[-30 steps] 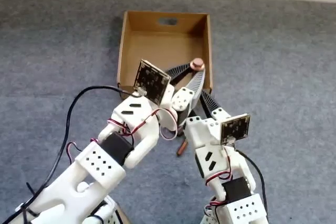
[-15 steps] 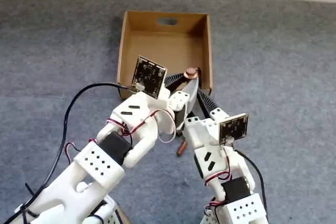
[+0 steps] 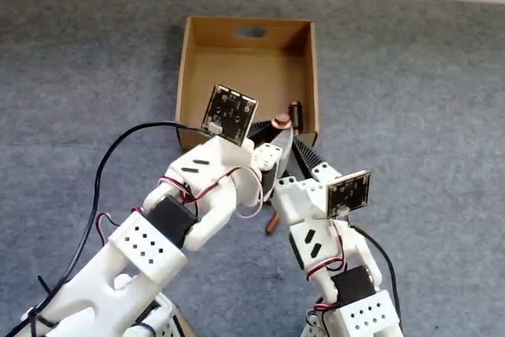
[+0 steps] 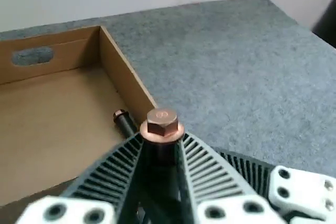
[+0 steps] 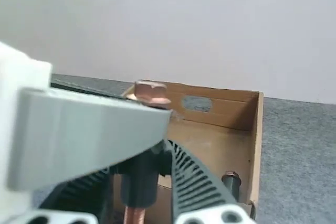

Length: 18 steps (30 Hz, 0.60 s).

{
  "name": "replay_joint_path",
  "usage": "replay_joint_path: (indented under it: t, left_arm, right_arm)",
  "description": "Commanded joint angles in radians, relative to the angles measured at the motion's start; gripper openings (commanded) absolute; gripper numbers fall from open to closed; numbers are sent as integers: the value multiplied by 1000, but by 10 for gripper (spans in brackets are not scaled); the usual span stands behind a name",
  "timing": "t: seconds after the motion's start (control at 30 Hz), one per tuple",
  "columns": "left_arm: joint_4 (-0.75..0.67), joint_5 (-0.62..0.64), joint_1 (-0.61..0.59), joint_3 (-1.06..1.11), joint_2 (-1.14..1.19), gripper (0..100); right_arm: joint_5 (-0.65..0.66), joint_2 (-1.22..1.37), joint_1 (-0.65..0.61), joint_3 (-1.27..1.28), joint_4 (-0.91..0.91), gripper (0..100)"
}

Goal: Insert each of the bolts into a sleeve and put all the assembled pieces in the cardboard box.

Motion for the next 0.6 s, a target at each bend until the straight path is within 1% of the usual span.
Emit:
replay_joint_path:
  t: [0.0, 0.1, 0.17, 0.3, 0.37, 0.4, 0.57]
  left_arm:
    - [132, 3, -7, -94, -8, 8]
    - [201, 3, -7, -130, -8, 8]
    - [235, 3, -7, -147, -8, 36]
    - [256, 3, -7, -148, -8, 181]
    - [256, 3, -7, -148, -8, 237]
    - [256, 3, -7, -150, -8, 250]
    - [256, 5, -8, -174, -8, 252]
  right_arm:
    - [-3, -12, 5, 53, -21, 7]
    - [-3, -12, 5, 54, -21, 7]
    - [-3, -12, 5, 54, -21, 7]
    - [-3, -12, 5, 54, -21, 7]
    - [-3, -12, 5, 54, -21, 7]
    - [-3, -12, 5, 54, -21, 7]
    - [-3, -12, 5, 54, -21, 7]
